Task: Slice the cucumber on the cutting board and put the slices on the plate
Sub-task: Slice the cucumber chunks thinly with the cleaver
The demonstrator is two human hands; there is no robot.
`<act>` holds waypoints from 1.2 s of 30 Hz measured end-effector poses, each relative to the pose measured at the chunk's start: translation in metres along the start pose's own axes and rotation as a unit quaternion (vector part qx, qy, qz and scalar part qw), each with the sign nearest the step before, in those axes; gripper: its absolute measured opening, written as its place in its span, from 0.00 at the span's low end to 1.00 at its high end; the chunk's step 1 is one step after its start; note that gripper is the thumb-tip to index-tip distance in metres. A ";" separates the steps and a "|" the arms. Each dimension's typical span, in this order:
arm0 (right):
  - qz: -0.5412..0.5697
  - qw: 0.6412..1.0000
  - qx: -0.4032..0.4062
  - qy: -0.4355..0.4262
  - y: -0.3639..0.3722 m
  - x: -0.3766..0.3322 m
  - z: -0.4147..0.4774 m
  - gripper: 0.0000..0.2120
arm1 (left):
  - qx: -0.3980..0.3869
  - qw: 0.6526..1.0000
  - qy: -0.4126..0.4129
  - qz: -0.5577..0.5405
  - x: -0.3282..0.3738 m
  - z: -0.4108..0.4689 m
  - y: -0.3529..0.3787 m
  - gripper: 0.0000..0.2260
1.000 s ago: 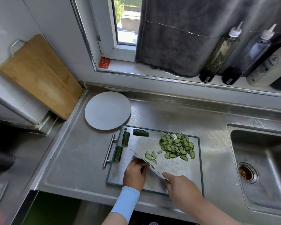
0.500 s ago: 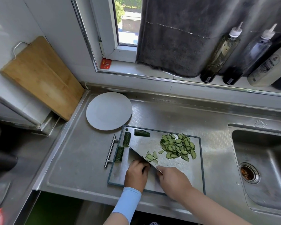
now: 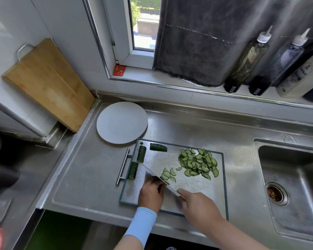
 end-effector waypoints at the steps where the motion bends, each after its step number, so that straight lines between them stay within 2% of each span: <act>1: -0.004 1.000 -0.003 0.000 0.000 0.003 -0.003 0.03 | 0.003 1.000 0.006 0.003 0.001 0.000 -0.001 0.12; 11: 0.014 1.000 -0.018 0.019 0.001 0.013 -0.008 0.06 | 0.005 1.000 -0.001 -0.004 0.000 -0.001 -0.001 0.11; 21: 0.034 0.998 -0.039 0.028 0.004 -0.006 0.015 0.07 | 0.000 1.000 -0.001 -0.016 -0.004 -0.004 0.004 0.11; 28: 0.026 0.999 -0.031 0.018 0.003 -0.016 0.019 0.12 | 0.003 1.000 0.007 -0.013 -0.001 -0.005 0.001 0.10; 36: 0.011 1.000 -0.010 0.000 0.001 -0.014 0.008 0.05 | 0.013 1.000 -0.011 0.001 0.001 -0.003 -0.003 0.11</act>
Point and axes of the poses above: each hand's wrist, its own z-axis towards the middle knuckle, its own y-axis out of the palm, x = y × z, the point moved 5 cm from there along z, towards the middle knuckle, and after that the axes turned 11 degrees about y, right-handed, at the moved point
